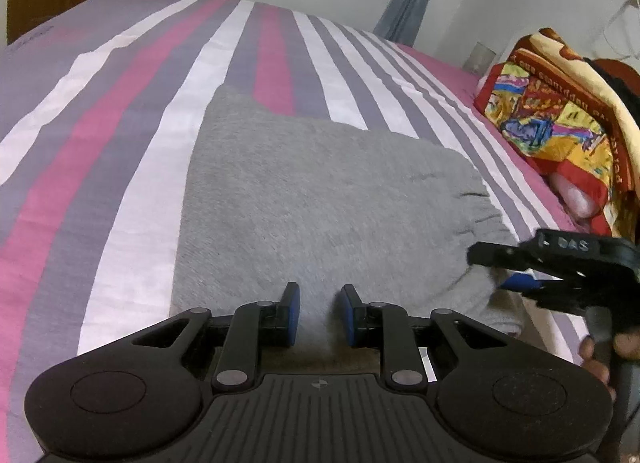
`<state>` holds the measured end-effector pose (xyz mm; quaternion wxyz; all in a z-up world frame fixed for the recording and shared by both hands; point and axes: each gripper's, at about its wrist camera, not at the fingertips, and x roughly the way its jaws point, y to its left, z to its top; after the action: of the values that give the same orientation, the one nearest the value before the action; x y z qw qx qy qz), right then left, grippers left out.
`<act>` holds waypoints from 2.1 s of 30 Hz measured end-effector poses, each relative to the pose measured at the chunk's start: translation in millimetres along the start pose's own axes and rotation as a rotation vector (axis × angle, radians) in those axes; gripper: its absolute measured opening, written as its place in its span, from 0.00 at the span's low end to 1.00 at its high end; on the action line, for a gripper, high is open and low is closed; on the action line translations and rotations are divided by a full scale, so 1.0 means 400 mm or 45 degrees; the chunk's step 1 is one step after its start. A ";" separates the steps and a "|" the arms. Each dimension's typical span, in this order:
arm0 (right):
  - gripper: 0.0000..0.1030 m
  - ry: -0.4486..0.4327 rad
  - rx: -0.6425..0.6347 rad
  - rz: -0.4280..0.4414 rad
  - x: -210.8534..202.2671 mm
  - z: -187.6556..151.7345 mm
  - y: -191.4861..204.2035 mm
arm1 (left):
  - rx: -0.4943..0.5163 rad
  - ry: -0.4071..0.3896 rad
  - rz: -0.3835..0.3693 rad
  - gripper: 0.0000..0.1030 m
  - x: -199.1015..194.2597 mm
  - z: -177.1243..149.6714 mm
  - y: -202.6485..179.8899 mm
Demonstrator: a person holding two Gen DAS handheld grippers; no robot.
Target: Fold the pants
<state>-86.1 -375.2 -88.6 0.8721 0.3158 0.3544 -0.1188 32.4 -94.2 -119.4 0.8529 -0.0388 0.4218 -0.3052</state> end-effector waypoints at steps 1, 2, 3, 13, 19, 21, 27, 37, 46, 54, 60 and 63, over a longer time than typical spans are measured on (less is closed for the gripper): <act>0.39 -0.023 -0.040 -0.003 -0.014 -0.001 0.015 | -0.001 -0.002 0.001 0.22 0.000 0.002 -0.001; 0.38 -0.049 -0.075 -0.003 -0.032 -0.001 0.032 | 0.001 -0.004 0.004 0.22 -0.001 0.004 -0.003; 0.37 -0.072 -0.095 0.001 -0.050 -0.001 0.047 | 0.002 -0.007 0.004 0.22 -0.002 0.007 -0.002; 0.37 -0.069 -0.081 -0.078 -0.091 -0.044 -0.008 | 0.027 0.006 0.010 0.22 0.025 -0.017 -0.021; 0.46 -0.029 -0.071 -0.057 -0.078 -0.038 -0.019 | 0.013 0.016 0.003 0.22 0.024 -0.014 -0.012; 0.48 -0.063 -0.069 -0.039 -0.106 -0.026 -0.015 | 0.004 0.021 -0.002 0.22 0.019 -0.009 -0.008; 0.42 -0.215 -0.307 -0.124 -0.163 0.013 0.061 | 0.015 -0.010 -0.005 0.22 0.002 0.026 -0.019; 0.26 -0.116 -0.609 -0.251 0.007 0.043 0.160 | 0.025 0.108 0.007 0.22 0.155 0.101 -0.043; 0.29 -0.107 -0.571 -0.167 0.025 0.089 0.143 | 0.018 0.074 0.028 0.22 0.214 0.178 -0.041; 0.29 -0.069 -0.632 -0.230 0.136 0.156 0.165 | 0.013 0.063 0.073 0.22 0.320 0.274 -0.032; 0.35 -0.058 -0.567 -0.251 0.184 0.164 0.117 | 0.003 0.077 0.116 0.22 0.390 0.310 -0.028; 0.36 -0.061 -0.552 -0.257 0.178 0.157 0.120 | -0.016 0.072 0.111 0.22 0.374 0.298 -0.028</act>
<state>20.1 -376.8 -81.2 0.9114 0.0813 0.3805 -0.1342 184.1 -208.8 -143.2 0.8528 -0.0170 0.4491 -0.2659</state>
